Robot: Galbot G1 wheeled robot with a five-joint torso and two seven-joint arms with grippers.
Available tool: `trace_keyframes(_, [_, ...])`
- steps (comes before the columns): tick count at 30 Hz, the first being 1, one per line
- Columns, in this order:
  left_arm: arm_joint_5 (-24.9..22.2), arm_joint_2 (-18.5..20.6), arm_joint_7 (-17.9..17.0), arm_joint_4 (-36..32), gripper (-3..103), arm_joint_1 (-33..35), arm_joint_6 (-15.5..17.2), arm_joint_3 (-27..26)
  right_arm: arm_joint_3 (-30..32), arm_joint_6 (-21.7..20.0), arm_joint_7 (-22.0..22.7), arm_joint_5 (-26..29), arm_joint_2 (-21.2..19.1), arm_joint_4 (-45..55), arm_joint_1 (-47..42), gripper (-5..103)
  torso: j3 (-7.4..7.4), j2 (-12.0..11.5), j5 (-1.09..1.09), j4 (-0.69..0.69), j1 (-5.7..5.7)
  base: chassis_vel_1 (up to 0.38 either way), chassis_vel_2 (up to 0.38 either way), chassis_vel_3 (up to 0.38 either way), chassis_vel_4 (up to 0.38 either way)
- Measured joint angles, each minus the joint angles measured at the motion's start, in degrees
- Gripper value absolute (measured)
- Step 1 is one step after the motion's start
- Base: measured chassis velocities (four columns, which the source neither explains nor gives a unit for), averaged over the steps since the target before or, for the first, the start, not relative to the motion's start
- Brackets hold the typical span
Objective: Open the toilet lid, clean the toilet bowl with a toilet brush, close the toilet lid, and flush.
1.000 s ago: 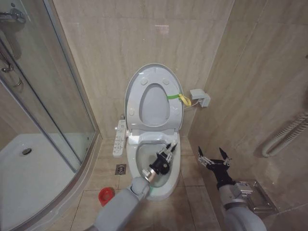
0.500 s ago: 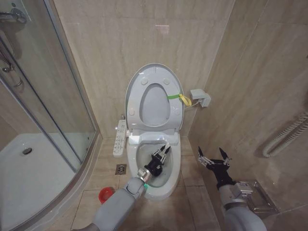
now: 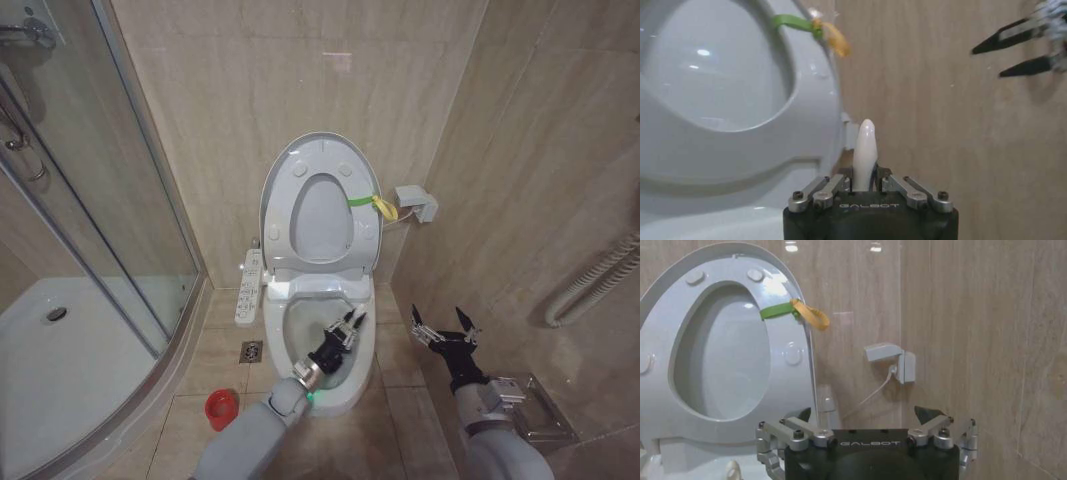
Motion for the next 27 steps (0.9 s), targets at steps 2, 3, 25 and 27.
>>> trace_keyframes(2, [0.11, 0.27, -0.01, -0.2, 20, -0.17, -0.04, -0.32, 0.0, 0.0, 0.0, 0.0, 0.0, 0.0, 0.0, 100, 0.0, 0.0, 0.0, 0.0, 0.0, 0.0, 0.0, 0.0, 0.0])
trace_keyframes(3, [0.13, 0.65, -0.02, -0.87, 20, -0.21, 0.06, -0.46, 0.0, 0.0, 0.0, 0.0, 0.0, 0.0, 0.0, 100, 0.0, 0.0, 0.0, 0.0, 0.0, 0.0, 0.0, 0.0, 0.0])
trace_keyframes(25, [0.11, 2.04, 1.33, 2.88, 20, -1.95, -2.62, -4.86, 0.0, 0.0, 0.0, 0.0, 0.0, 0.0, 0.0, 100, 0.0, 0.0, 0.01, 0.0, 0.0, 0.0, 0.0, 0.0, 0.0])
trace_keyframes(27, [0.06, 1.87, 1.16, 2.09, 20, -1.88, -2.53, -4.55, 0.0, 0.0, 0.0, 0.0, 0.0, 0.0, 0.0, 100, 0.0, 0.0, 0.01, 0.0, 0.0, 0.0, 0.0, 0.0, 0.0])
